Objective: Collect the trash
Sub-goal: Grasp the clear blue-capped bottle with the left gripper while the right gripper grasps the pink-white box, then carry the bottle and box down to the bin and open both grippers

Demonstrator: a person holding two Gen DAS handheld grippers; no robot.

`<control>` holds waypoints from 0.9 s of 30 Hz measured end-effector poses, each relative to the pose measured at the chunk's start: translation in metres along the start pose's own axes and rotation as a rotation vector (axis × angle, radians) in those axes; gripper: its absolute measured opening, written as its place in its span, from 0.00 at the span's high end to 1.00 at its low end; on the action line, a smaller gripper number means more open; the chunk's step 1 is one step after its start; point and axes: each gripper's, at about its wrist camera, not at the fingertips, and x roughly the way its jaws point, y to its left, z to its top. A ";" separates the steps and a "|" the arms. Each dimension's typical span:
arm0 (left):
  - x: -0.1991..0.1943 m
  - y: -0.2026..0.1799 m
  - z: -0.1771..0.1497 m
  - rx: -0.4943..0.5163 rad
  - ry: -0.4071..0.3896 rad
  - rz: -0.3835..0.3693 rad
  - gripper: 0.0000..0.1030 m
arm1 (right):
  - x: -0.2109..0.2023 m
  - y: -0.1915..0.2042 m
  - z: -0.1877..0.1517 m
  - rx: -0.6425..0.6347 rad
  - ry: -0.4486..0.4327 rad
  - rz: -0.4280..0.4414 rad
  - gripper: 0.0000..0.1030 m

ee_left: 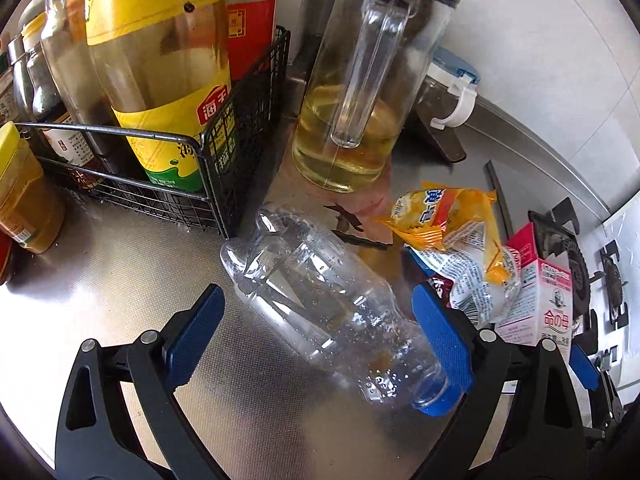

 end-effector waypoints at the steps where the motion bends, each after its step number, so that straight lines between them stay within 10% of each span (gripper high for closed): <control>1: 0.004 0.000 0.000 0.004 0.008 0.005 0.13 | 0.003 0.000 -0.001 -0.003 0.004 -0.003 0.05; 8: 0.016 0.000 -0.005 0.029 0.032 -0.005 0.19 | 0.018 -0.001 -0.006 -0.016 0.051 0.015 0.29; 27: -0.001 -0.021 -0.055 0.128 0.088 -0.046 0.42 | -0.023 -0.002 -0.037 -0.031 0.030 0.083 0.39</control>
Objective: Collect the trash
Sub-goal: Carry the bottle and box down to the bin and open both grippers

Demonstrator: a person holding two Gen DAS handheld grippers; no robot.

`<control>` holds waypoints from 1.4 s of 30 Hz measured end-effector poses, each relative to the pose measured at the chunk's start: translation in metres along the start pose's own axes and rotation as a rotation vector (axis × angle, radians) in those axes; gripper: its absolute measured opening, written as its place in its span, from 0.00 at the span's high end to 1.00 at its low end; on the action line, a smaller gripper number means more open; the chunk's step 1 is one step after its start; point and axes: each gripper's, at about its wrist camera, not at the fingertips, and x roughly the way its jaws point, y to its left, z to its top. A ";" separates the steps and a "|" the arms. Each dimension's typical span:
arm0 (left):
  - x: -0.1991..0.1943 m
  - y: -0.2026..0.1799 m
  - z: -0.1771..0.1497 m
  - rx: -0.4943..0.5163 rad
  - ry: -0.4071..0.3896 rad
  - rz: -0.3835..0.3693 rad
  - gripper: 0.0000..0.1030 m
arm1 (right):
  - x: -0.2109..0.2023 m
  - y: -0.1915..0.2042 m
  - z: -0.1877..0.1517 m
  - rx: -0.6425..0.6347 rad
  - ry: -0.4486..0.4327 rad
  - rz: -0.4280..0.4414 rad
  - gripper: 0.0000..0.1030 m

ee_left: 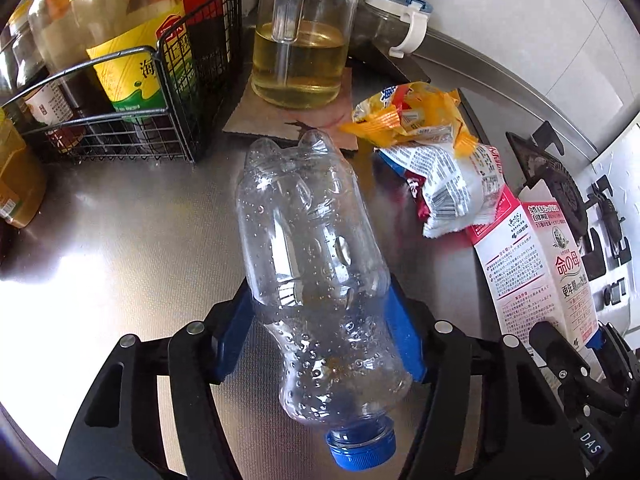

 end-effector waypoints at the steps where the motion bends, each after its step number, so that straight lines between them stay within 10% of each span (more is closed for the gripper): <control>1: -0.003 -0.001 -0.006 0.005 0.001 -0.003 0.42 | -0.005 -0.001 -0.003 -0.001 -0.004 0.001 0.39; 27: -0.148 -0.002 -0.210 0.043 -0.089 0.027 0.43 | -0.141 0.011 -0.160 -0.049 0.005 0.141 0.41; 42: -0.130 0.014 -0.316 0.023 0.007 0.004 0.43 | -0.146 0.020 -0.265 -0.082 0.154 0.184 0.41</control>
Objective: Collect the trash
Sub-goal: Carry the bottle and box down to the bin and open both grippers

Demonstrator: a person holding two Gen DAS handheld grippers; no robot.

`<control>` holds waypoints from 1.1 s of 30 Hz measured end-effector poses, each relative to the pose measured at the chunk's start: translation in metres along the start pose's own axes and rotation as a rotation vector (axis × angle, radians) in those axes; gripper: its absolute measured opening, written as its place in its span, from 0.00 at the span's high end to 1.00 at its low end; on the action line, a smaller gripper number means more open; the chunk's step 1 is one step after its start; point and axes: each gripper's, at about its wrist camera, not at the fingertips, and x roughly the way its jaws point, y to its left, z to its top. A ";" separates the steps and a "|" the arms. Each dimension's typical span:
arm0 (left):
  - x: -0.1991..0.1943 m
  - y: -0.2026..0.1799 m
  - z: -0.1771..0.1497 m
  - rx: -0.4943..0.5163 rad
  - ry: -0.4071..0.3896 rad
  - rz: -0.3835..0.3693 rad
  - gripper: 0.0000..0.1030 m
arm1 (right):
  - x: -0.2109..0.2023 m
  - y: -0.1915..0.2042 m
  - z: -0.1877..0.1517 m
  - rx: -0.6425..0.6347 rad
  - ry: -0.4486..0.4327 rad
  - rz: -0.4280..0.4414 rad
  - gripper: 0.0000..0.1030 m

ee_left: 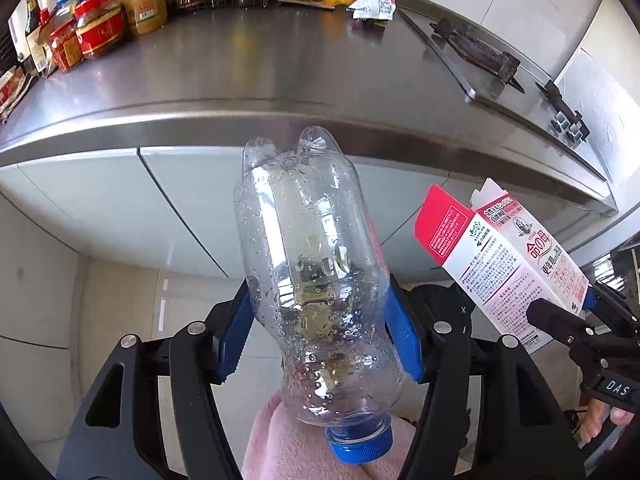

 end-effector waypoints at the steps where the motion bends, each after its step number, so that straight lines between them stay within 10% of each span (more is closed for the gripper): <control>1: 0.008 0.001 -0.005 -0.003 0.010 -0.003 0.43 | 0.008 -0.002 -0.005 -0.001 0.014 -0.006 0.41; 33: 0.286 0.035 -0.047 0.018 0.286 -0.083 0.42 | 0.299 -0.047 -0.079 0.017 0.327 -0.090 0.40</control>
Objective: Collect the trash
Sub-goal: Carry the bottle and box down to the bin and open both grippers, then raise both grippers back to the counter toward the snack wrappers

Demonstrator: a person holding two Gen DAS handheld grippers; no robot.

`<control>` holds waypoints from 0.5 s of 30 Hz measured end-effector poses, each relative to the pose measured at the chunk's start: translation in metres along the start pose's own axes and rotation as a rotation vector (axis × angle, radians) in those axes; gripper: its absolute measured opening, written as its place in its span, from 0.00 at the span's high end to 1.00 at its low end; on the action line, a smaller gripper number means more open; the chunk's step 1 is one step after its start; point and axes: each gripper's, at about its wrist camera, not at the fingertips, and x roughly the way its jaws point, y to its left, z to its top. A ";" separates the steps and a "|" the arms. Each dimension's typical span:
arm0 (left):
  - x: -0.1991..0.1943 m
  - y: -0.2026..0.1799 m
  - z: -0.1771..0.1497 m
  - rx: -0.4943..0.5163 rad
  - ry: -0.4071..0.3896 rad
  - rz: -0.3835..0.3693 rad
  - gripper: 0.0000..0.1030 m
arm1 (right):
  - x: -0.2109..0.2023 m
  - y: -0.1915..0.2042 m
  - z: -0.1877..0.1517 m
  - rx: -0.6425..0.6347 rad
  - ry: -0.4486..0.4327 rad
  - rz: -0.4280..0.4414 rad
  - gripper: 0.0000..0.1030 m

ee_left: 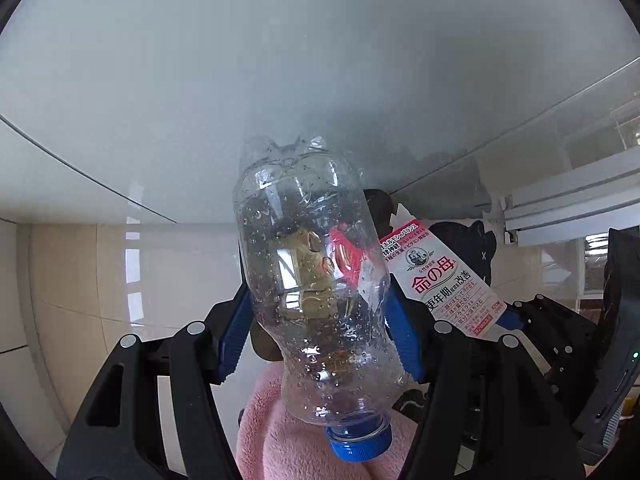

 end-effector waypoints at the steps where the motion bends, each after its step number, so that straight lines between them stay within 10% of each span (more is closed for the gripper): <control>1: 0.002 -0.003 0.002 -0.004 -0.001 0.002 0.42 | 0.003 0.000 0.001 -0.005 0.003 -0.005 0.40; 7: -0.002 0.002 0.010 -0.023 0.000 0.005 0.39 | 0.011 -0.003 0.009 0.009 0.010 0.005 0.29; 15: -0.029 0.002 0.017 -0.041 -0.033 0.025 0.09 | -0.008 0.001 0.016 -0.011 -0.003 -0.007 0.06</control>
